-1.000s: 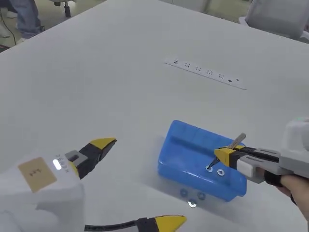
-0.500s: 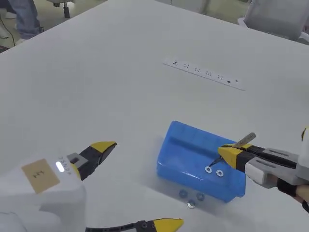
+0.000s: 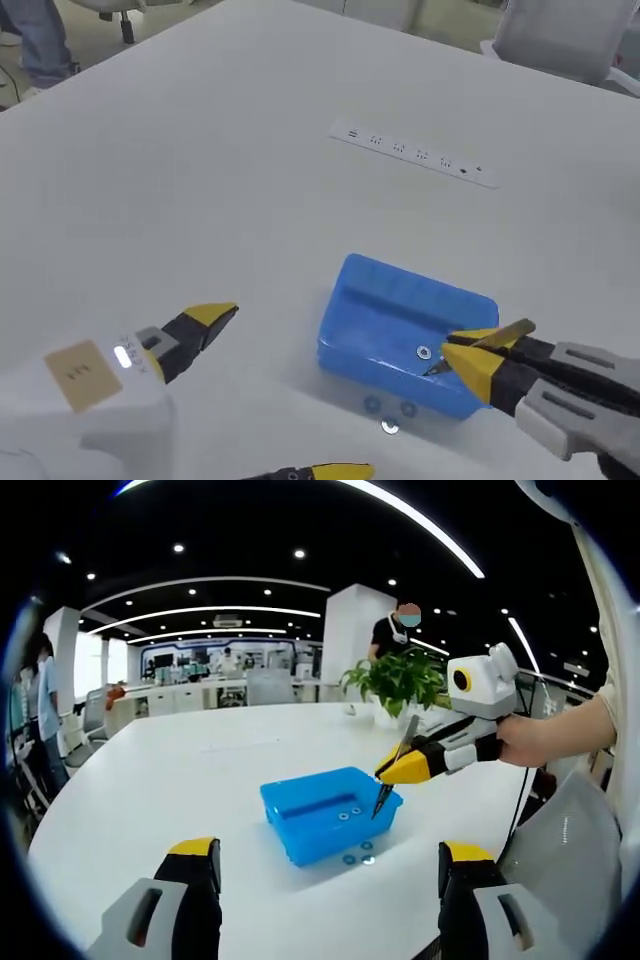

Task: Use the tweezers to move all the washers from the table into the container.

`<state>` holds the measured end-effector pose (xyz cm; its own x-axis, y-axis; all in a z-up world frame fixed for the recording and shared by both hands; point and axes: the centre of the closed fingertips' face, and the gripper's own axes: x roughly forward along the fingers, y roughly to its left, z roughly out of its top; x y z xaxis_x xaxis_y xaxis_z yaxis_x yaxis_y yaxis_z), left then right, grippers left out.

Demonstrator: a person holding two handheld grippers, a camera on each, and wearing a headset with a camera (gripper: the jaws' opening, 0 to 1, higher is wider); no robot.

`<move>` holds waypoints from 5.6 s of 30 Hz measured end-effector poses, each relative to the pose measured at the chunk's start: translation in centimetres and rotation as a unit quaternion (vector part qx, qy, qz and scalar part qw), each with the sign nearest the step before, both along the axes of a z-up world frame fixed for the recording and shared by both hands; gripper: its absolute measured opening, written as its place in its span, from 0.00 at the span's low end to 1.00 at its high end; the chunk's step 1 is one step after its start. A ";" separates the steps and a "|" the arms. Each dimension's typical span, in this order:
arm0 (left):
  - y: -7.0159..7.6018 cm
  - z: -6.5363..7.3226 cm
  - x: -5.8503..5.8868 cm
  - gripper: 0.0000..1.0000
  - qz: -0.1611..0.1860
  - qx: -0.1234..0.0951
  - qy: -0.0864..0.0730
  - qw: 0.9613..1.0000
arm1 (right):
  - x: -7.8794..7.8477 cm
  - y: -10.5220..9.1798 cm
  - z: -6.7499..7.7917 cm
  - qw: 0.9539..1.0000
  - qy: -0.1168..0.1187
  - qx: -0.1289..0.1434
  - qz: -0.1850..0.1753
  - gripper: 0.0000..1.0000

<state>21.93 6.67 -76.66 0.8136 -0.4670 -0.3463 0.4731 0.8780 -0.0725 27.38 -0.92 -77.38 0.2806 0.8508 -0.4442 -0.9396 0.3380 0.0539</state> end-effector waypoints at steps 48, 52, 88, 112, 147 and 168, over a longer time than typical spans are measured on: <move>0.1 -0.4 -0.1 0.90 -0.001 0.006 0.009 1.000 | -1.4 2.6 -4.3 0.994 -0.050 -0.066 0.068 0.01; 0.1 -0.4 0.0 0.90 0.001 0.006 0.009 1.000 | -1.1 3.2 -4.7 0.993 -0.054 -0.070 0.075 0.01; -0.2 -0.4 -0.2 0.89 -0.007 0.006 0.010 1.000 | -3.8 -0.8 -4.5 0.998 0.037 -0.045 0.016 0.03; -0.1 -0.4 -0.2 0.89 -0.007 0.007 0.009 1.000 | -4.4 -0.5 -5.3 0.996 0.007 -0.083 0.044 0.02; 0.1 0.0 -0.1 0.90 -0.001 0.001 0.001 1.000 | 1.7 0.4 2.0 1.000 -0.009 -0.004 -0.017 0.02; 0.0 -0.1 -0.1 0.90 -0.005 0.001 0.002 1.000 | 5.2 1.2 -1.4 0.999 0.033 -0.022 -0.036 0.02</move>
